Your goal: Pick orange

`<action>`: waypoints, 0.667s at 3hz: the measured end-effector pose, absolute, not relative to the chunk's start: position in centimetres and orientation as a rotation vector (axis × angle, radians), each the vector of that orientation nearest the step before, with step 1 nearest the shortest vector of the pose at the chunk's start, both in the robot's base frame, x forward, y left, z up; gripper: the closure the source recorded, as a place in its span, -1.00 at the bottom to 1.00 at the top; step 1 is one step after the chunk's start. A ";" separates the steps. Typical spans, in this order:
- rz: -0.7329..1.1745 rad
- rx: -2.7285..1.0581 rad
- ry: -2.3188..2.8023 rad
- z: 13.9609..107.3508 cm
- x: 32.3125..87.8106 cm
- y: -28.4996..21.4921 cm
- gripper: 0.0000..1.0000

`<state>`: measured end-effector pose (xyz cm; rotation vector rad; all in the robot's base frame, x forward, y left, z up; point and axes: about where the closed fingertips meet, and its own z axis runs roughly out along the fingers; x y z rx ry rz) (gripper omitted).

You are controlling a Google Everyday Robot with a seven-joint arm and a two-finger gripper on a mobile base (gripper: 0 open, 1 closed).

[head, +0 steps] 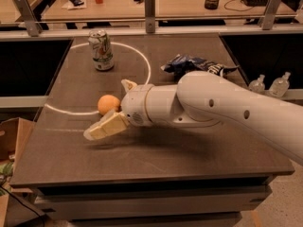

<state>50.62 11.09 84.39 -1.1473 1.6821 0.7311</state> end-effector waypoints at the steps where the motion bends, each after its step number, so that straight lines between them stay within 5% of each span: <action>1: 0.739 -1.154 1.674 84.2 50.7 11.5 -0.67; 2: 0.736 -1.171 1.652 84.6 50.9 11.8 -0.20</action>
Offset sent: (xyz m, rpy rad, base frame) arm 0.0070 0.0074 0.0039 0.0079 -0.0347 0.0369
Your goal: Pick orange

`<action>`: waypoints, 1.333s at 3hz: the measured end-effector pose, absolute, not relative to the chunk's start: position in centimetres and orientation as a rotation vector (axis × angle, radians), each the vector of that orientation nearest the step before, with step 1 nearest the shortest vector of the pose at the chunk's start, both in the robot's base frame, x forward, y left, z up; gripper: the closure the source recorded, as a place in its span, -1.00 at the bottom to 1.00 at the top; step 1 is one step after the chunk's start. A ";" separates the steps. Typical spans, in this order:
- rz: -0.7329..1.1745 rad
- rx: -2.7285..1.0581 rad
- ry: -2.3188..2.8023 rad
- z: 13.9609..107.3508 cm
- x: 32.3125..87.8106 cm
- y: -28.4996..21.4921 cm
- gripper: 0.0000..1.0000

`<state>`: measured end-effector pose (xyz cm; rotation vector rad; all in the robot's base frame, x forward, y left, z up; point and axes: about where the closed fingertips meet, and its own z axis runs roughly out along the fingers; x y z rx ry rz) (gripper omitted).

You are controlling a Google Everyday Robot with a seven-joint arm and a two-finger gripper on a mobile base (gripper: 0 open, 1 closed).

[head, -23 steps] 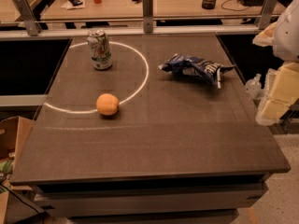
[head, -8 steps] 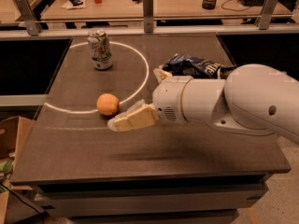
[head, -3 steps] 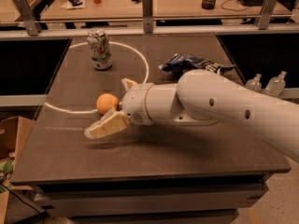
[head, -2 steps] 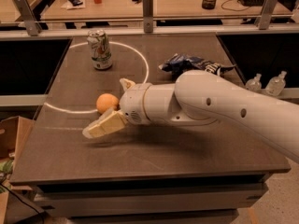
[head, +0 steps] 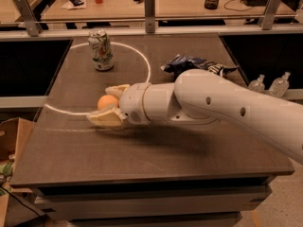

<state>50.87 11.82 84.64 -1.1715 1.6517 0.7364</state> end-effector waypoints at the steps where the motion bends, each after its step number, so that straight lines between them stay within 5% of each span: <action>1: 0.736 -1.184 1.621 85.3 51.0 12.1 0.27; 2: 0.739 -1.188 1.592 86.2 51.1 12.3 0.74; 3: 0.748 -1.159 1.566 87.3 51.4 12.2 1.00; 4: 0.765 -1.079 1.527 89.8 52.1 11.3 1.00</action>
Offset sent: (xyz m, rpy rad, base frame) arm 0.0071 0.0025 0.0216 0.0408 -0.0585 0.0317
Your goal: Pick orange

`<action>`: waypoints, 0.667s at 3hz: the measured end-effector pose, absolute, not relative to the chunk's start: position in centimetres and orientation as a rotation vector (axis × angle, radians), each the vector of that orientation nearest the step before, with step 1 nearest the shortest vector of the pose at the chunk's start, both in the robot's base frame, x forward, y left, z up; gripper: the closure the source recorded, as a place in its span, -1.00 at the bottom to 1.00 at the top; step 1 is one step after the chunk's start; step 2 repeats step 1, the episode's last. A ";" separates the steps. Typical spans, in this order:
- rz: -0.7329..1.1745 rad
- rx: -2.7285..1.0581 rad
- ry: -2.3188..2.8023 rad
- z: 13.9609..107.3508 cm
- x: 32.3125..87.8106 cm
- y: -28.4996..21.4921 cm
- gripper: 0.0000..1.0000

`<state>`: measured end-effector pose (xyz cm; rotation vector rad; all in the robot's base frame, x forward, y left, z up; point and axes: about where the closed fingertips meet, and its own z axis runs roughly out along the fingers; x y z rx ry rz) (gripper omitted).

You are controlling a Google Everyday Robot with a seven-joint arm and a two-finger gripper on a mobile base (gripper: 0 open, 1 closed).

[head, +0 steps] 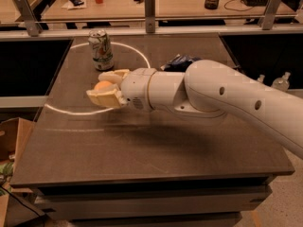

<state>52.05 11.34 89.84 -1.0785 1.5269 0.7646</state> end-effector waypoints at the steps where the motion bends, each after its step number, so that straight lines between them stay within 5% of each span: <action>1: 0.765 -1.079 1.527 89.8 52.0 11.3 1.00; 2: 0.765 -1.079 1.527 89.8 52.0 11.3 1.00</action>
Offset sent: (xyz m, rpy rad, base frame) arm 0.0000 0.0000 0.0000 0.0000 0.0000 0.0000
